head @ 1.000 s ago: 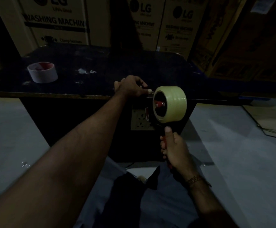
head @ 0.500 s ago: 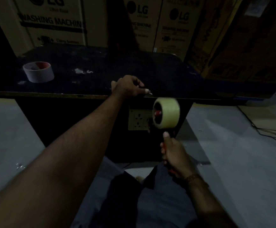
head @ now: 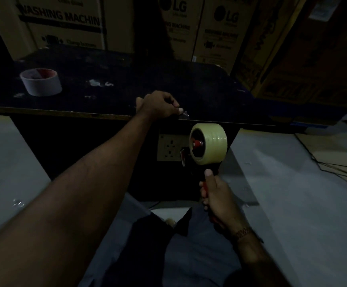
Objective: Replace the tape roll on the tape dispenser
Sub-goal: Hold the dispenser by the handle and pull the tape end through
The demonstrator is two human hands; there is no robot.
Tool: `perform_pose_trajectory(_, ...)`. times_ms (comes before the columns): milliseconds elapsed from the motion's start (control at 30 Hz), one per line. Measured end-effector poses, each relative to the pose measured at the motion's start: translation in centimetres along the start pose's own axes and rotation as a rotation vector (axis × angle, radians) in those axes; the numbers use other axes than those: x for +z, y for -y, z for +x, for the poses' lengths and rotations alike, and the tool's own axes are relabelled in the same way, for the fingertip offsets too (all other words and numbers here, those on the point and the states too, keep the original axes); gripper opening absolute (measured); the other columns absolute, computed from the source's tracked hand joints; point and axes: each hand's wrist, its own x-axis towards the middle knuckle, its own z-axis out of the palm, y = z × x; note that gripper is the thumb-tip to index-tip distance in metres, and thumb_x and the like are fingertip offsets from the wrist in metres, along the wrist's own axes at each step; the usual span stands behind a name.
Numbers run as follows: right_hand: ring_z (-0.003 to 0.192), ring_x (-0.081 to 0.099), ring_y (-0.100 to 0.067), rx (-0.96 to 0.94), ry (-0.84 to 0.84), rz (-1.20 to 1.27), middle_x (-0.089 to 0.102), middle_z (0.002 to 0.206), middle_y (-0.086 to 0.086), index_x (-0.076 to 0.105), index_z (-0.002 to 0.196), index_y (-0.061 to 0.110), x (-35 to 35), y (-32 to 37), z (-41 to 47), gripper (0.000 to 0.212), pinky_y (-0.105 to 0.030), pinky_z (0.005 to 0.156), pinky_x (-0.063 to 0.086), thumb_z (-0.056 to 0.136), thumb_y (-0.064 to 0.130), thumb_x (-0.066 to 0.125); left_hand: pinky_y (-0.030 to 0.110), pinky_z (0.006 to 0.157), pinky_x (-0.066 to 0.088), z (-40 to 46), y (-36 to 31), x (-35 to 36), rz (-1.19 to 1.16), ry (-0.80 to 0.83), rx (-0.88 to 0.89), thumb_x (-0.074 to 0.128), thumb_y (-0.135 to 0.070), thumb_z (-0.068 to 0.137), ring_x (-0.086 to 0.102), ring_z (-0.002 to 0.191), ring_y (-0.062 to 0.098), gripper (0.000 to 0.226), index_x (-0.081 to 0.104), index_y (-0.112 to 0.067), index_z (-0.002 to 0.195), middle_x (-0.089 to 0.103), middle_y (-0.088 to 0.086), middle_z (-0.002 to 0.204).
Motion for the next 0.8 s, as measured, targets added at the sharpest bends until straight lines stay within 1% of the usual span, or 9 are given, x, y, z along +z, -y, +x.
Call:
perform_pose_trajectory(100, 0.05, 0.046, -0.012, -0.006, 0.02, 0.019, 0.053, 0.064, 0.0, 0.064, 0.088, 0.01, -0.4, 0.6, -0.3, 0.056, -0.027, 0.049, 0.039, 0.105, 0.058, 0.042, 0.037, 0.107, 0.027, 0.1, 0.0, 0.2, -0.037, 0.008, -0.019, 0.08, -0.059, 0.079, 0.058, 0.111, 0.01, 0.024, 0.076, -0.036, 0.087, 0.073, -0.018, 0.097)
perform_pose_trajectory(167, 0.05, 0.045, -0.012, -0.015, 0.028, 0.031, 0.052, 0.063, 0.0, 0.064, 0.089, 0.009, -0.5, 1.0, -0.6, 0.056, -0.026, 0.048, 0.038, 0.105, 0.058, 0.042, 0.041, 0.111, 0.031, 0.4, 0.1, 0.4, -0.057, -0.004, -0.033, 0.08, -0.056, 0.079, 0.06, 0.109, 0.01, 0.022, 0.077, -0.036, 0.086, 0.074, -0.018, 0.095)
perform_pose_trajectory(233, 0.051, 0.044, -0.013, -0.038, 0.043, 0.056, 0.05, 0.063, -0.002, 0.063, 0.089, 0.008, -0.4, 1.8, -1.0, 0.056, -0.027, 0.048, 0.038, 0.105, 0.056, 0.041, 0.041, 0.103, 0.027, -0.4, -0.5, 0.2, -0.006, -0.043, -0.032, 0.078, -0.056, 0.082, 0.056, 0.106, 0.01, 0.023, 0.077, -0.036, 0.093, 0.073, -0.018, 0.097)
perform_pose_trajectory(367, 0.051, 0.049, -0.011, -0.153, 0.026, 0.038, 0.05, 0.061, -0.01, 0.059, 0.069, 0.01, -0.7, 4.0, -1.2, 0.06, -0.024, 0.056, 0.042, 0.104, 0.055, 0.042, 0.035, 0.096, 0.023, -0.9, -0.8, -0.2, -0.081, -0.08, -0.047, 0.078, -0.045, 0.086, 0.061, 0.106, 0.009, 0.017, 0.075, -0.036, 0.1, 0.07, -0.019, 0.099)
perform_pose_trajectory(467, 0.052, 0.057, -0.01, -0.186, 0.045, 0.014, 0.06, 0.062, -0.011, 0.062, 0.069, 0.003, -1.2, 6.2, -0.9, 0.07, -0.021, 0.057, 0.046, 0.094, 0.066, 0.044, 0.037, 0.11, 0.043, -0.7, -0.4, -0.9, -0.31, -0.105, -0.06, 0.082, -0.035, 0.086, 0.07, 0.103, 0.01, 0.009, 0.075, -0.034, 0.09, 0.074, -0.018, 0.097)
perform_pose_trajectory(533, 0.052, 0.055, -0.012, -0.166, 0.077, 0.061, 0.066, 0.064, -0.008, 0.067, 0.085, 0.003, -1.3, 7.6, -0.7, 0.068, -0.024, 0.051, 0.046, 0.087, 0.069, 0.053, 0.037, 0.098, 0.059, -0.9, -0.4, -1.9, -0.425, -0.131, -0.035, 0.08, -0.021, 0.091, 0.073, 0.1, 0.013, 0.01, 0.074, -0.03, 0.092, 0.074, -0.011, 0.095)
perform_pose_trajectory(633, 0.051, 0.056, -0.013, -0.205, 0.063, 0.05, 0.072, 0.069, -0.009, 0.066, 0.089, 0.005, -1.6, 10.0, -0.6, 0.047, -0.023, 0.047, 0.049, 0.091, 0.052, 0.071, 0.025, 0.082, 0.057, -1.4, 0.1, -3.6, -0.436, -0.257, 0.019, 0.075, -0.017, 0.096, 0.071, 0.096, 0.009, 0.008, 0.075, -0.023, 0.102, 0.073, -0.007, 0.099)
perform_pose_trajectory(700, 0.046, 0.058, -0.012, -0.253, -0.021, 0.007, 0.072, 0.067, -0.012, 0.067, 0.088, 0.003, -1.8, 12.0, -0.3, 0.039, -0.022, 0.043, 0.05, 0.092, 0.041, 0.076, 0.03, 0.085, 0.06, -1.6, 0.6, -4.5, -0.42, -0.332, 0.059, 0.075, -0.019, 0.096, 0.072, 0.096, 0.012, 0.007, 0.076, -0.022, 0.101, 0.076, -0.005, 0.099)
perform_pose_trajectory(800, 0.046, 0.061, -0.014, -0.26, -0.073, -0.003, 0.07, 0.065, -0.014, 0.065, 0.081, 0.006, -1.5, 14.1, 0.7, 0.037, -0.025, 0.043, 0.053, 0.093, 0.038, 0.077, 0.038, 0.09, 0.063, -1.5, 0.5, -5.4, -0.403, -0.387, 0.094, 0.076, -0.02, 0.094, 0.074, 0.095, 0.014, 0.009, 0.079, -0.019, 0.102, 0.078, -0.002, 0.098)
